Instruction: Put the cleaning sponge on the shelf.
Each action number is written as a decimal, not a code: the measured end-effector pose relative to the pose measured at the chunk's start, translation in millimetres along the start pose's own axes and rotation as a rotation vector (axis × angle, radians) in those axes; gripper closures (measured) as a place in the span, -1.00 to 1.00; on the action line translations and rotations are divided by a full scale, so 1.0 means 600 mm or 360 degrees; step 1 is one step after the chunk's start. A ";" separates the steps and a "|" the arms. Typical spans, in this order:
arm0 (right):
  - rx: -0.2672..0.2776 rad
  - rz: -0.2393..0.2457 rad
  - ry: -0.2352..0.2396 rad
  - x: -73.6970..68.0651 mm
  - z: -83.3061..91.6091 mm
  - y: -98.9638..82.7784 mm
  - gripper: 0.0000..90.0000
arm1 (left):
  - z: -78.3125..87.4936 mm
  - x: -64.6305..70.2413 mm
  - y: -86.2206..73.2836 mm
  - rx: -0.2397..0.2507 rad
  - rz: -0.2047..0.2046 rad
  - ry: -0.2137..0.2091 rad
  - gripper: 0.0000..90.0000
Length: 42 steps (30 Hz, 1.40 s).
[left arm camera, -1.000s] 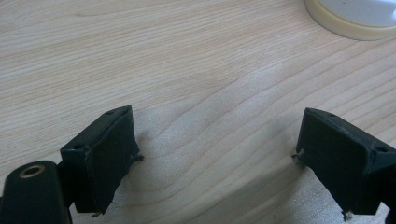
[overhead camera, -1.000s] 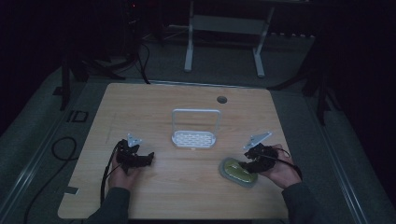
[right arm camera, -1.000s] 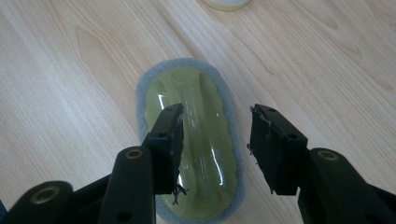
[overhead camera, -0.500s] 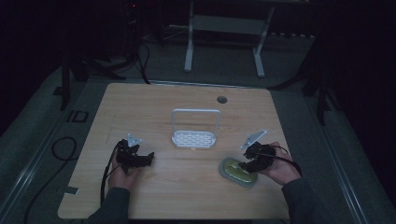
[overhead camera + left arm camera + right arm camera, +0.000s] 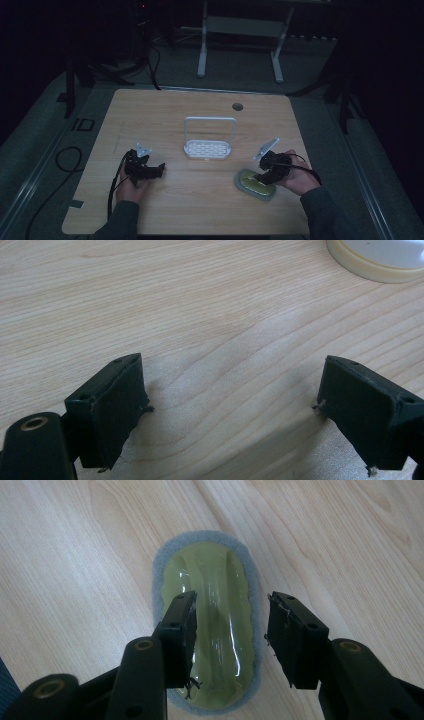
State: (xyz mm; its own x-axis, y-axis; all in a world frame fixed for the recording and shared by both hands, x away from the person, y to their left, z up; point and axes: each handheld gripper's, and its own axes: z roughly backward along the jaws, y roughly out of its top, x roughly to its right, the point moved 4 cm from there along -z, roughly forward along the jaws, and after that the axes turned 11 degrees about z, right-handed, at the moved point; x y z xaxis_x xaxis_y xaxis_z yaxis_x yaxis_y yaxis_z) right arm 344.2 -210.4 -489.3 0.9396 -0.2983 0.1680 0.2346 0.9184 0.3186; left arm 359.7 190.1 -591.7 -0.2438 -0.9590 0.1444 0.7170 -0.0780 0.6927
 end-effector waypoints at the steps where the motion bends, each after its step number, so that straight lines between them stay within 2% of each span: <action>1: -0.0006 0.0004 0.0003 0.000 -0.001 0.000 0.21 | 0.000 0.000 0.000 0.0000 0.0000 0.0000 -0.73; 12: -0.0054 0.0041 0.0047 0.004 -0.006 0.006 0.29 | 0.000 0.000 0.000 0.0000 0.0000 0.0000 -0.73; 18: -0.0081 0.0038 0.0081 0.006 -0.009 0.005 0.32 | 0.000 0.000 0.000 -0.0001 -0.0001 0.0000 -0.73; 21: -0.0121 0.0044 0.0118 0.005 -0.014 0.004 0.34 | 0.000 0.000 0.000 0.0000 0.0000 0.0000 -0.73; 42: -0.0282 0.0122 0.0164 0.007 -0.019 0.014 0.36 | 0.000 0.000 0.000 0.0000 0.0000 0.0000 -0.73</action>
State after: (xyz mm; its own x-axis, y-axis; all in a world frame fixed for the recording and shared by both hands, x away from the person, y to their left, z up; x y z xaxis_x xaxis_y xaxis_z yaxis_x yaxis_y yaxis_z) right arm 352.8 -200.9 -496.8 0.9747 -0.2061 0.0864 0.1931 0.9714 0.1380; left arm 359.7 190.1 -591.7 -0.2435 -0.9591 0.1445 0.7170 -0.0777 0.6927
